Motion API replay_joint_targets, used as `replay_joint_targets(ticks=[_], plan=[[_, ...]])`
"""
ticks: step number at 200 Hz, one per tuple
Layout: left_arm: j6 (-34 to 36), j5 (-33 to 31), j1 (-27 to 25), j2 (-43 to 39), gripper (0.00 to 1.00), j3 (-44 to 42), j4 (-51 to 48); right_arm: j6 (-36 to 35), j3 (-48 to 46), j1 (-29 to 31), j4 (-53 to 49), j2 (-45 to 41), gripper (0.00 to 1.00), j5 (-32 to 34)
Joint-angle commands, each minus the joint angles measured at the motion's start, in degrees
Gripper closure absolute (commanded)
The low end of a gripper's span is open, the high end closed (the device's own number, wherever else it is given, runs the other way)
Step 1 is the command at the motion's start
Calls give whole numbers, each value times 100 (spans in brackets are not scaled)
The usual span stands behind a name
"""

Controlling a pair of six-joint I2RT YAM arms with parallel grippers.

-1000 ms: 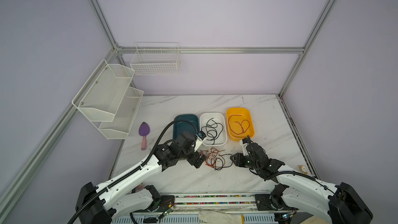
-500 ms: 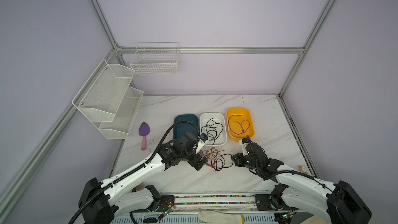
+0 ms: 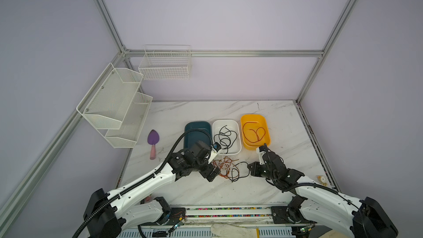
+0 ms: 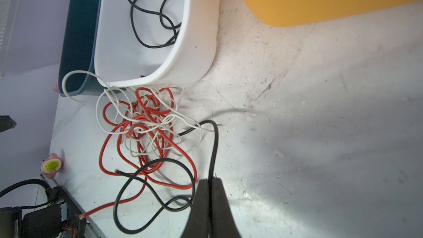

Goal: Untangle the cables
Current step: 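Lift the black wire with the right gripper out of the bundle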

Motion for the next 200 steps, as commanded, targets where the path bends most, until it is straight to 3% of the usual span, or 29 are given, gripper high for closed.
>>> replay_joint_targets(ticks=[1,71,200], plan=[[81,14,-35,2,0,141,50,38,267,30,-376,-112,100,296],[90,-20,-72,2,0,144,32,132,718,30,-1247,-996,100,1090],[83,-62,-121,11,0,143,7,-33,1562,31,-1914,-1724,100,1623]])
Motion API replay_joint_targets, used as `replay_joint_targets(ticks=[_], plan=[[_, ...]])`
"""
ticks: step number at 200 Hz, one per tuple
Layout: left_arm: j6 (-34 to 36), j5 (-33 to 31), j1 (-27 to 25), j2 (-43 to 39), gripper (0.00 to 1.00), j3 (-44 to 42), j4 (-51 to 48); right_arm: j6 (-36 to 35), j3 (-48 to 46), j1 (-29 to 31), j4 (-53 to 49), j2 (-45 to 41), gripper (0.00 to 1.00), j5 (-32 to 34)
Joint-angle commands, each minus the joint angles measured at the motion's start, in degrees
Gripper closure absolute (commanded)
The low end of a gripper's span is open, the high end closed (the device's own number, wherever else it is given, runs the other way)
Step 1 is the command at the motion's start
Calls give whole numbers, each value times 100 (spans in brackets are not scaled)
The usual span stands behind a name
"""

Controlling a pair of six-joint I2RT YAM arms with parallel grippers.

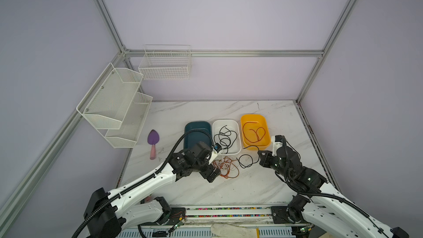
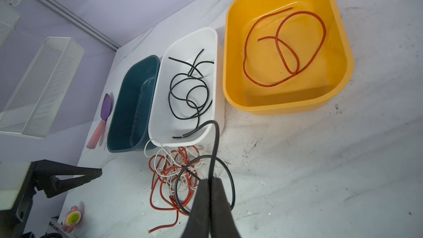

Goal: Untangle the cables
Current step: 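Lift the black wire with the right gripper out of the bundle, then carry the black wire over the white bin and lower it in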

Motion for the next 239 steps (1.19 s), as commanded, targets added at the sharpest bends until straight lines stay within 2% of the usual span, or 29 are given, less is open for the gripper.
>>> replay_joint_targets(ticks=[1,55,100,169,239], plan=[[89,-29,-52,-11,0,143,39,-30,216,27,-207,-138,100,223],[92,-47,-66,-2,0,154,29,-261,674,26,-131,100,100,247],[92,-56,-74,14,0,153,34,-394,915,28,330,588,100,121],[111,-165,-95,-90,0,157,20,-637,1347,27,1543,2027,100,-270],[118,-198,-101,-82,0,152,21,-1008,1781,26,2129,3474,100,-308]])
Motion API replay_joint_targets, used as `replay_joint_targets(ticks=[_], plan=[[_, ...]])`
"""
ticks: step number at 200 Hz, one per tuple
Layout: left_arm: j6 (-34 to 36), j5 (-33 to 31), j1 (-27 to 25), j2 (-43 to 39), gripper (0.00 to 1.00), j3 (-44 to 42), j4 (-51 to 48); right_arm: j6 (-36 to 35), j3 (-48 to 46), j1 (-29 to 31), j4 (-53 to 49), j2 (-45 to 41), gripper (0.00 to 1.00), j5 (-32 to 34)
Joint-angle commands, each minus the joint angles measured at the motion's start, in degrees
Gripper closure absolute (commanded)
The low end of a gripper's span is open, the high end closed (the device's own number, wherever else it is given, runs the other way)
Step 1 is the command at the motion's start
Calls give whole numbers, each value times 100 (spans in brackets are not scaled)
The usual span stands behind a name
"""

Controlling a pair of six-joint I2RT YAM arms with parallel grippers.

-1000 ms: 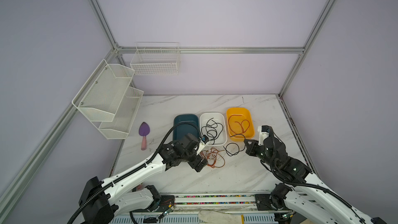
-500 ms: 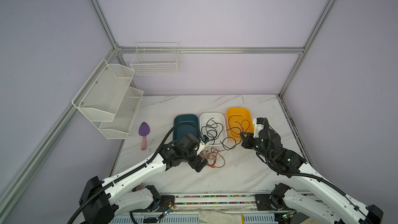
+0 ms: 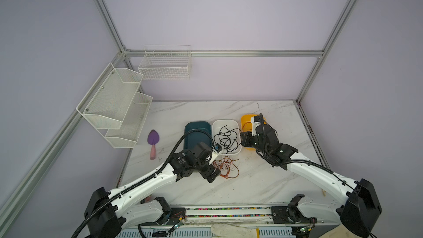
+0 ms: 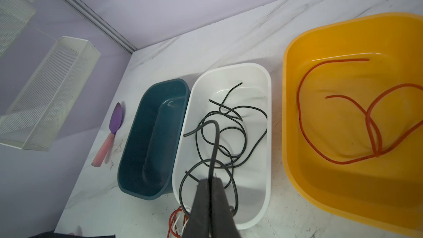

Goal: Untangle the cables
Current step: 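Carry the black wire over the white bin and lower it in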

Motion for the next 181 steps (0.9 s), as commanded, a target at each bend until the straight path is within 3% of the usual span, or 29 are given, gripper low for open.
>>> replay_joint_targets(ticks=[1,95,181], plan=[[116,-33,-35,-112,0,152,25,-235,175,26,397,289,100,9],[116,-50,-38,-82,0,143,17,-409,444,21,643,1452,100,-118],[117,-59,-40,-100,0,143,16,-418,465,25,740,1835,100,-236]])
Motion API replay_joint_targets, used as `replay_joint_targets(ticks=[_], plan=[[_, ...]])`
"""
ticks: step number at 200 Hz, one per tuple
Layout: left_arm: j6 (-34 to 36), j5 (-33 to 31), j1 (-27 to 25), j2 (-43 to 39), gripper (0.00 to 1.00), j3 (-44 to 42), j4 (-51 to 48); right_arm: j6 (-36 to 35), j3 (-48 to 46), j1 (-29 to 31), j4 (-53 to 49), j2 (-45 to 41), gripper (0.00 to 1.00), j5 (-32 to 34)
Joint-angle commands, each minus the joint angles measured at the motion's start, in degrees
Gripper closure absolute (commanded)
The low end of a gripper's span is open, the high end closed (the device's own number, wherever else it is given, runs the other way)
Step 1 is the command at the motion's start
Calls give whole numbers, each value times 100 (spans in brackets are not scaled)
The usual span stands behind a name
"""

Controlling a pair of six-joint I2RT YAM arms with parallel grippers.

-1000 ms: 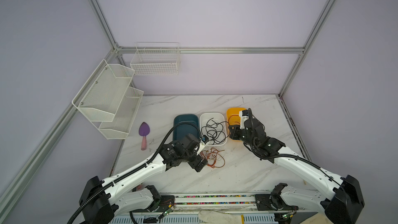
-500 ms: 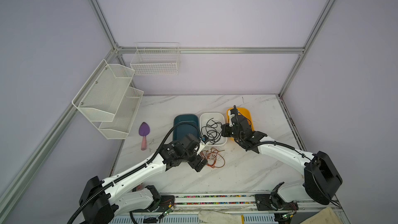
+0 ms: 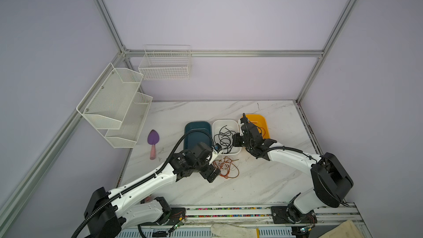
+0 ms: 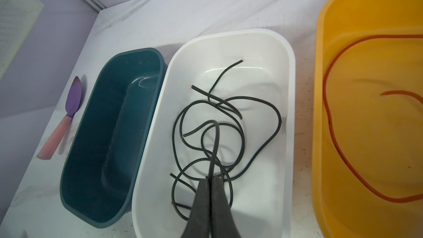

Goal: Untangle the cables
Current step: 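Carry the black wire over the white bin and lower it in, then open the right gripper and raise it while the left gripper moves toward the bundle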

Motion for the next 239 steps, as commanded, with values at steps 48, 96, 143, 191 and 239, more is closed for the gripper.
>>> replay_joint_targets(ticks=[48,96,143,191,239], plan=[[116,-20,-35,-91,0,143,16,-49,98,19,162,242,100,-32],[116,-18,-37,-76,0,140,16,-60,96,23,170,322,100,-60],[116,-9,-36,-38,0,143,7,-46,114,22,121,239,93,-70],[65,45,-55,105,0,193,-21,-66,64,20,-3,-31,78,-43],[-176,151,-344,554,0,482,-65,-272,48,22,-296,-589,59,86]])
